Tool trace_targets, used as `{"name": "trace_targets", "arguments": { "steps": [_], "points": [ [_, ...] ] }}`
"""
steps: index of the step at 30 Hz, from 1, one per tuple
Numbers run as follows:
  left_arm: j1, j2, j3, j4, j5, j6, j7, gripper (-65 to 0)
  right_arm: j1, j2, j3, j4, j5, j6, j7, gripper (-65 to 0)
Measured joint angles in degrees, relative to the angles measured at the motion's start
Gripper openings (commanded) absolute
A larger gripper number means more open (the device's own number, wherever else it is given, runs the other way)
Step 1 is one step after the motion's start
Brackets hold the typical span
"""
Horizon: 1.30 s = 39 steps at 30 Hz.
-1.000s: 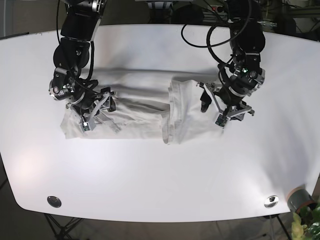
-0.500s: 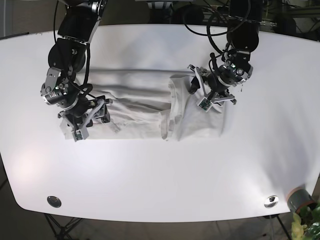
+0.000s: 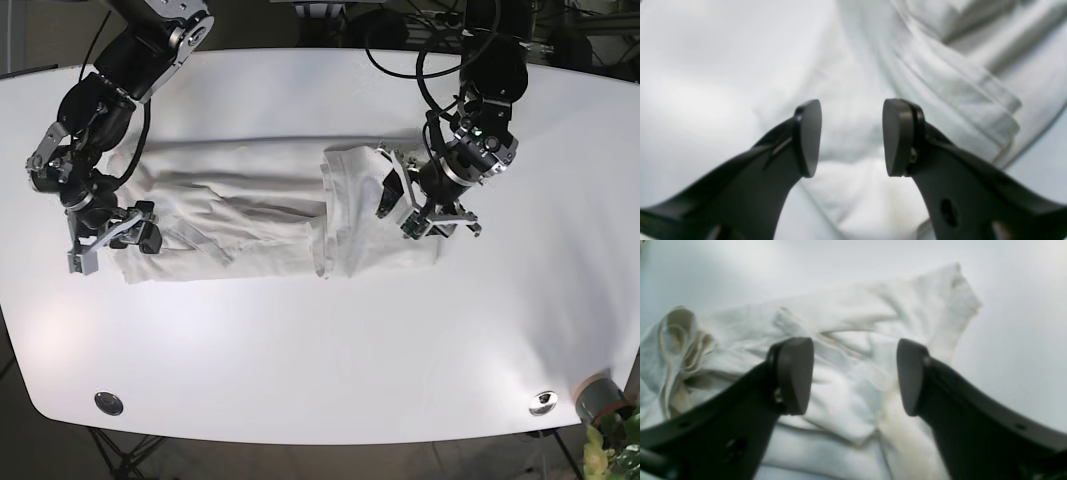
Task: Fold the T-shirt properly
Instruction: 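Release the left gripper and lift it off the folded shirt, then grasp both ends of the folded shirt with both grippers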
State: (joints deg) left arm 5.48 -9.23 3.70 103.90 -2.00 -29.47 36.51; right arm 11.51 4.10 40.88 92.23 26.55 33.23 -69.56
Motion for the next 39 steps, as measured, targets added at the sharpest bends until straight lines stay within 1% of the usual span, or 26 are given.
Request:
{"name": "trace_targets", "arguments": {
  "steps": [2, 4, 7, 8, 9, 10, 11, 13, 15, 16, 18, 24, 28, 31, 35, 39],
  "points": [
    [0.24, 1.95, -3.45, 1.14, -0.17, -0.37, 0.04, -37.5, 0.52, 1.92, 1.75, -3.78, 3.19, 0.00, 0.31, -11.7],
    [0.07, 3.23, -6.27, 1.33, -0.87, -0.48, 1.29, -36.3, 1.11, 3.80, 3.32, -7.63, 4.28, -0.09, 0.02, -9.5],
    [-0.11, 4.11, -10.91, 0.20, -5.60, -3.02, 5.99, -28.3, 1.60, 6.93, 5.27, -13.90, 6.97, -0.22, 0.44, -9.0],
    [-0.09, 4.13, -12.17, -0.26, -7.54, -3.54, 7.10, -24.0, 1.64, 7.80, 5.68, -15.74, 8.52, 0.00, 0.48, -8.9],
    [-0.07, 4.07, -13.92, -0.85, -9.90, -3.76, 7.69, -21.9, 1.75, 9.11, 5.95, -18.43, 10.45, 0.00, 0.72, -8.9],
    [-0.20, 3.96, -15.04, -1.16, -10.71, -3.72, 8.00, -19.6, 2.14, 9.73, 5.99, -20.26, 10.54, 0.04, 0.72, -8.7],
    [-0.42, 4.04, -16.52, -1.66, -12.68, -3.58, 8.63, -18.2, 2.45, 10.88, 6.12, -23.15, 12.22, 0.22, 0.57, -8.7],
    [-0.81, 3.93, -18.49, -2.49, -15.47, -3.52, 8.02, -17.9, 2.95, 12.35, 6.19, -27.61, 13.27, 0.17, 0.70, -8.7],
    [-0.87, 3.89, -19.15, -3.63, -17.64, -3.41, 7.43, -17.9, 2.97, 13.55, 5.99, -31.21, 15.74, 0.24, 1.51, -8.7],
    [-0.85, 3.82, -19.15, -4.35, -17.88, -3.43, 7.45, -17.9, 2.91, 13.88, 5.90, -32.48, 16.46, 0.28, 2.32, -8.7],
    [-0.70, 3.85, -19.10, -5.51, -17.79, -3.54, 7.87, -17.9, 2.75, 14.16, 5.62, -34.18, 17.46, 0.20, 3.34, -8.7],
    [-0.68, 3.56, -19.08, -6.21, -17.81, -3.54, 8.17, -17.9, 2.69, 13.90, 1.25, -35.28, 18.71, 0.22, 3.98, -9.2],
    [-0.72, 2.80, -19.17, -6.21, -17.79, -3.52, 8.04, -17.9, 1.81, 11.87, -0.44, -34.53, 20.24, 0.31, 5.05, -9.4],
    [-0.68, 2.82, -19.19, -6.21, -17.81, -3.54, 8.04, -17.9, 0.66, 10.45, -0.68, -32.11, 19.98, 0.68, 4.83, -9.5],
    [-0.83, 2.82, -19.08, -6.38, -17.81, -3.54, 8.02, -17.9, -1.84, 7.78, -0.76, -26.23, 18.71, 0.00, 4.42, -9.5],
    [-1.05, 2.62, -19.08, -8.68, -17.79, -3.54, 7.80, -17.9, -2.64, 6.49, -0.76, -24.26, 18.78, 0.02, 4.20, -9.7]
  ]
}}
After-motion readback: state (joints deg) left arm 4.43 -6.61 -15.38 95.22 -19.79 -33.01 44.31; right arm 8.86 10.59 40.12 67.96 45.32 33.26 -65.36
